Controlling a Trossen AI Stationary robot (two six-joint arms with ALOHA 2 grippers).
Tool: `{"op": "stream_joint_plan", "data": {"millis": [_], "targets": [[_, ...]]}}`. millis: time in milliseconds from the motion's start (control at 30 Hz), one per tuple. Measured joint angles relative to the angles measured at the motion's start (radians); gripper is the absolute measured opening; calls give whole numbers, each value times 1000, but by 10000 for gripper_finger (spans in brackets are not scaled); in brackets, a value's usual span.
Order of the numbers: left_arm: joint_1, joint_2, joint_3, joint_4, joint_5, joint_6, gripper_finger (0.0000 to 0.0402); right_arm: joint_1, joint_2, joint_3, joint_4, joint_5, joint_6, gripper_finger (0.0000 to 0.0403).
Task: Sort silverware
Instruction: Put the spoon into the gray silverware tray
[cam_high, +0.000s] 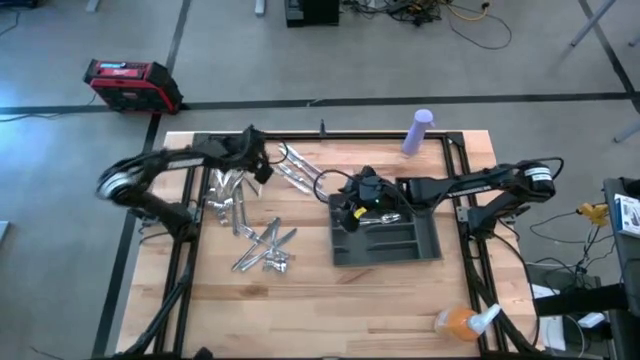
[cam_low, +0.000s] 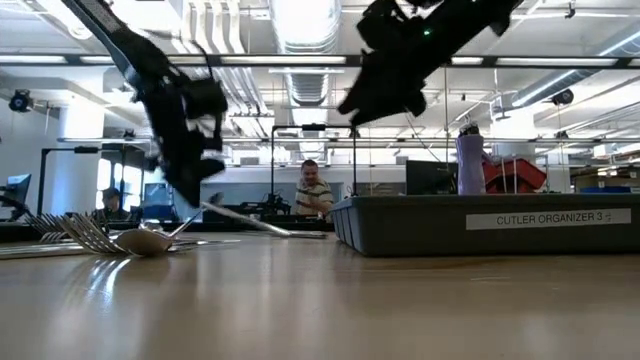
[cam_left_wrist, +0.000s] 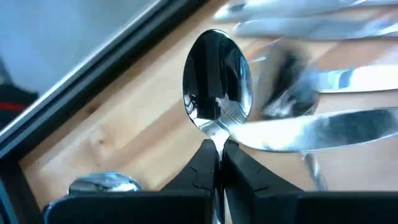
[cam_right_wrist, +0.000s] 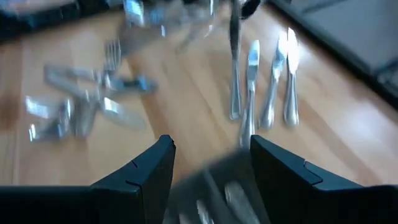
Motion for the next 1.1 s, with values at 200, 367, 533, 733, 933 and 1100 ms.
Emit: {"op": "stream_joint_plan", "data": {"millis": [200, 367, 533, 733, 933, 1100], "targets": [[-207, -194, -67, 15, -23, -94, 1, 94, -13, -3, -322, -8, 65, 190], [-401, -249, -132, 121, -30, -150, 1, 176, 18, -7, -369, -6, 119, 190], [-531, -213, -158, 347, -21, -150, 0, 203, 34, -7, -253, 140, 59, 190], [-599, -110, -144, 538, 2, -128, 0, 200, 30, -6, -151, 216, -38, 190], [-610, -6, -85, 576, -6, -131, 0, 200, 32, -8, -120, 233, -82, 190], [-610, 71, -30, 583, -6, -131, 0, 199, 33, -16, -100, 237, -123, 190]]}}
